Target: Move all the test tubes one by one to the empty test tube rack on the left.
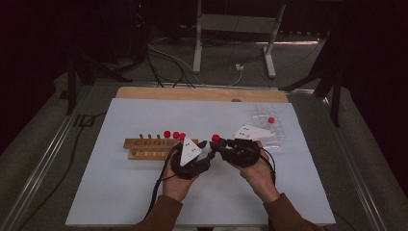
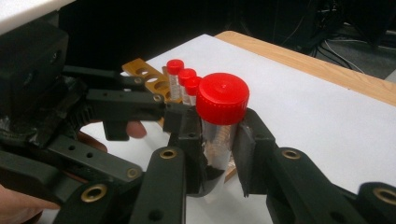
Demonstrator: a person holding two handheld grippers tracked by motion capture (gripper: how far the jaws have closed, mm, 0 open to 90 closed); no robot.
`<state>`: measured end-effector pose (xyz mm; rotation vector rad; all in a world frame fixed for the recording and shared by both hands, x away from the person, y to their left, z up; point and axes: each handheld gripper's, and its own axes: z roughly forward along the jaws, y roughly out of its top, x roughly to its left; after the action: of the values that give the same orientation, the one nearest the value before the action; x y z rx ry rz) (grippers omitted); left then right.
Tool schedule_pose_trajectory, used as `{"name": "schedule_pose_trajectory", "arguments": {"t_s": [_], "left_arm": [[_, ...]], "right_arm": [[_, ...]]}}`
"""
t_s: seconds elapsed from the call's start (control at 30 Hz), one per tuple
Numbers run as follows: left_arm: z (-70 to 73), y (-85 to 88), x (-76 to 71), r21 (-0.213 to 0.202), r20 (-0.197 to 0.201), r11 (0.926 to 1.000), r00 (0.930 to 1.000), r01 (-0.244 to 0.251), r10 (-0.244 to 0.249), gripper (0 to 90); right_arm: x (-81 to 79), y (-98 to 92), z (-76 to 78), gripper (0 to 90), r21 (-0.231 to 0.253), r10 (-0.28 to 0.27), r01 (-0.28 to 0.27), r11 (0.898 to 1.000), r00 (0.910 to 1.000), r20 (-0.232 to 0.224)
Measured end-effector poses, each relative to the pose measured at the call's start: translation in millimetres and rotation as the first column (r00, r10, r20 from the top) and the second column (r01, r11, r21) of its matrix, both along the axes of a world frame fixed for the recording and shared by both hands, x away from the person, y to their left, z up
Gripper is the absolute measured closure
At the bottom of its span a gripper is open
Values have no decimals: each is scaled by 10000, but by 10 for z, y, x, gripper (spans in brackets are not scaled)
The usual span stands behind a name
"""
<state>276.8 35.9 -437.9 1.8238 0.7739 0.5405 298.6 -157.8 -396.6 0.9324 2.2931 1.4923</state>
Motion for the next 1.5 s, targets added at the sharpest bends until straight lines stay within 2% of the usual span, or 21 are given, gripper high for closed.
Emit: {"name": "schedule_pose_trajectory", "arguments": {"t_s": [0.03, 0.2, 0.37, 0.43, 0.47, 0.5, 0.63, 0.8, 0.93, 1.0, 1.13, 1.5], "left_arm": [[0, -5, -5, -37, 23, 10000, 10000, 83, -83, 610], [-1, -19, -18, 37, 122, 9994, 9993, 354, -354, 746], [-7, -25, -18, 35, 115, 9992, 9992, 395, -396, 760], [-9, -16, -7, 31, 85, 9994, 9994, 336, -336, 761], [-8, -7, 0, 15, 50, 9995, 9995, 306, -306, 761], [-7, 2, 8, -27, 22, 9996, 9996, 267, -267, 761], [1, 50, 32, -104, -50, 9999, 9999, 99, -100, 762], [24, 120, 40, -269, -74, 9996, 10000, -66, 64, 762], [45, 182, 36, -411, -64, 9991, 9999, -135, 132, 762], [54, 211, 29, -423, -66, 9990, 9999, -153, 150, 762], [63, 270, 15, -551, -106, 9982, 9997, -246, 241, 762], [97, 495, -25, -801, -121, 9952, 9984, -555, 547, 761]], "right_arm": [[0, 0, 0, 740, 0, 0, 0, 10000, 10000, 0], [3, 6, -3, 740, 4, 40, -40, 10000, 10000, -2], [3, -12, -6, 726, 11, 98, -98, 10000, 9999, -23], [3, -30, -2, 662, 97, 163, -162, 9998, 9999, -13], [1, -49, 5, 583, 171, 270, -270, 9995, 9996, 0], [1, -49, 5, 583, 171, 270, -270, 9995, 9996, 0], [4, -93, 15, 480, 264, 334, -335, 9991, 9994, 66], [16, -163, 24, 306, 320, -2, -5, 9995, 9998, 211], [23, -205, 14, 145, 80, -624, 621, 9980, 9966, 531], [35, -236, -1, 129, -25, -916, 919, 9958, 9939, 607], [55, -308, -50, 22, -100, -1226, 1235, 9923, 9904, 632], [36, -531, -130, 0, -302, -1676, 1706, 9849, 9823, 834]]}}
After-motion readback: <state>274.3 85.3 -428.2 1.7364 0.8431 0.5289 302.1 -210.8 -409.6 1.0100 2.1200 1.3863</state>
